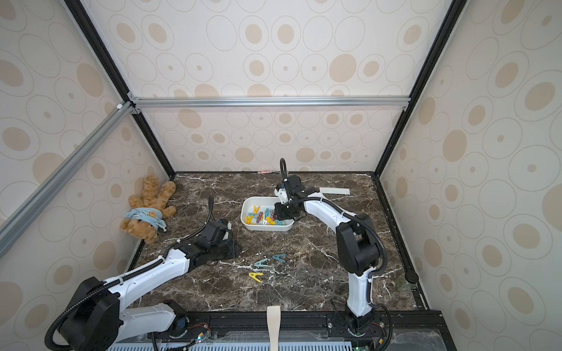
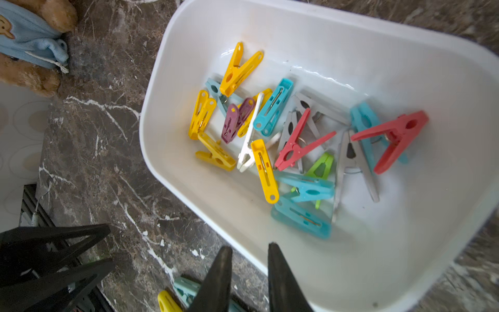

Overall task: Put the clothespins into the storage box
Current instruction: Place the clothespin in the storage box, then pick up the clothespin from the center of the board.

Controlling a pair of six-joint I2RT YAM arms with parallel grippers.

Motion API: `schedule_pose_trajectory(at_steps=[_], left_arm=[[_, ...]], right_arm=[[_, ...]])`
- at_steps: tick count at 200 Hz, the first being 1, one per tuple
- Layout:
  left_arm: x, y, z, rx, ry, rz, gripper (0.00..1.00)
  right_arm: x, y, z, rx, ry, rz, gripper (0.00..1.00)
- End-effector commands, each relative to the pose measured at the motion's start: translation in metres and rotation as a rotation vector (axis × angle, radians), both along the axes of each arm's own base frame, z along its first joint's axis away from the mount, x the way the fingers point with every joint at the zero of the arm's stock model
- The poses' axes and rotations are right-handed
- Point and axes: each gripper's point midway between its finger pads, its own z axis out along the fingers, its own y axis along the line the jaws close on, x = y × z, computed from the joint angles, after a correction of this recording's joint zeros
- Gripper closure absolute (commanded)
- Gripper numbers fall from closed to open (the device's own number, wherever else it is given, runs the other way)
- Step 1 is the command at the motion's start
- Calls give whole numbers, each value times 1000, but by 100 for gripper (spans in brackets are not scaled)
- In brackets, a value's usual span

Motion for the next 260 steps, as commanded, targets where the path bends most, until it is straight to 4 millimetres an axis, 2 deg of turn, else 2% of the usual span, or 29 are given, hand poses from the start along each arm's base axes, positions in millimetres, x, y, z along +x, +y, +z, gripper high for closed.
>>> schedule_pose_trajectory(at_steps=[1, 14, 25, 44, 61, 83, 119, 168, 211, 260], left_arm=[[4, -19, 10, -29, 12, -49, 56], [-4, -27, 5, 0, 33, -79, 56], [-14, -35, 1, 10, 54, -101, 56], [-39, -51, -7, 7, 100, -120, 56], [-61, -63, -13, -3, 142, -115, 58], [-82, -72, -17, -6, 173, -80, 58], [-103, -78, -28, -9, 228, -38, 57], [-105, -81, -37, 20, 247, 39, 55], [-99, -83, -42, 4, 240, 90, 56], [-96, -85, -53, 41, 251, 97, 57]], right_arm=[[-14, -2, 17, 39, -50, -1, 74], [-29, -4, 13, 41, -59, 8, 74], [-42, -10, 0, 21, -57, 8, 74], [-60, -23, -19, -4, -37, -16, 76], [-71, -29, -28, 3, -26, -31, 76], [-77, -33, -31, 16, -26, -51, 76], [-75, -28, -24, 59, -54, -49, 76], [-74, -20, -24, 88, -54, -9, 76], [-79, -21, -34, 84, -38, 3, 76], [-80, -22, -37, 84, -40, 3, 77]])
